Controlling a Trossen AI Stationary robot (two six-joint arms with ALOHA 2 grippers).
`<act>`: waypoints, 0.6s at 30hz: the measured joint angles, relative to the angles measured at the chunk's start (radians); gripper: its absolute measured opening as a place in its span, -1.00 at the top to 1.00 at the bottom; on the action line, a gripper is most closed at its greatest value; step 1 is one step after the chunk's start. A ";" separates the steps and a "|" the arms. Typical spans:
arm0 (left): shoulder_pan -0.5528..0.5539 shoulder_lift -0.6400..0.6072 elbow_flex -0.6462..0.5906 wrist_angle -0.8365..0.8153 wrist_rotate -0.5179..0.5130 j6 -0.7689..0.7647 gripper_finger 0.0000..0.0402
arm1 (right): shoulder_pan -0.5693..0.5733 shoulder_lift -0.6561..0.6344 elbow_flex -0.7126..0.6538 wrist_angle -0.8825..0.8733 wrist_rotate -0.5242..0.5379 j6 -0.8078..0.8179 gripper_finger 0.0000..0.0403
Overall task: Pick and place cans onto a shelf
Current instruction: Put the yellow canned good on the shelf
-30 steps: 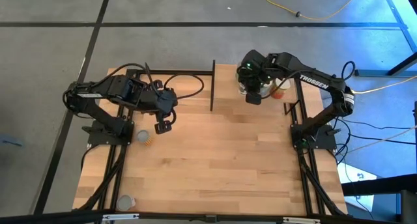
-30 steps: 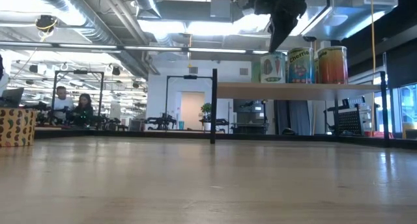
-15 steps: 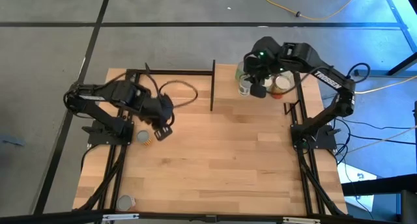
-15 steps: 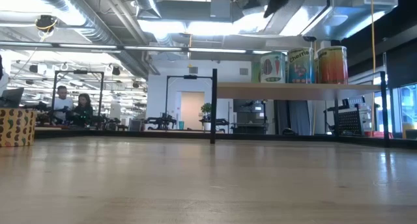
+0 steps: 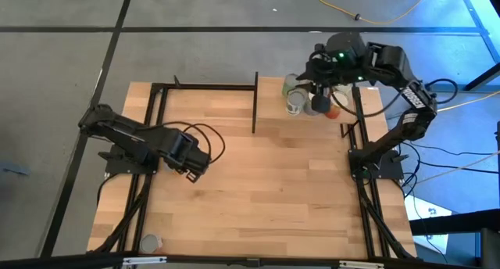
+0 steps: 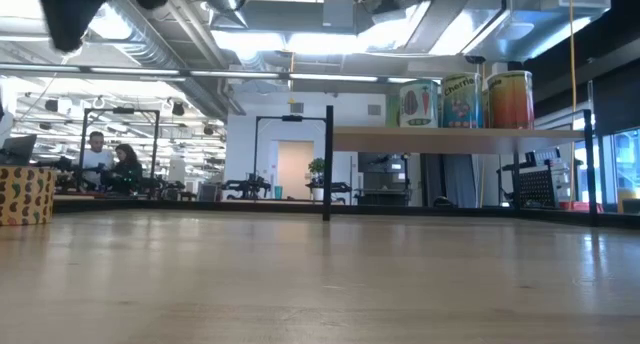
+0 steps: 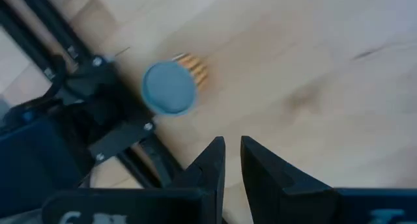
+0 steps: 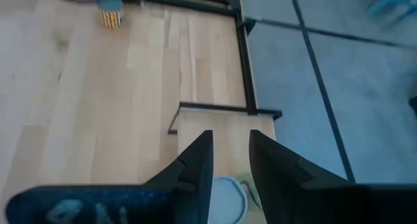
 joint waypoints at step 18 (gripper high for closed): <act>-0.056 0.000 -0.428 0.255 0.027 0.164 0.79 | 0.060 0.001 0.031 0.048 -0.002 0.079 0.50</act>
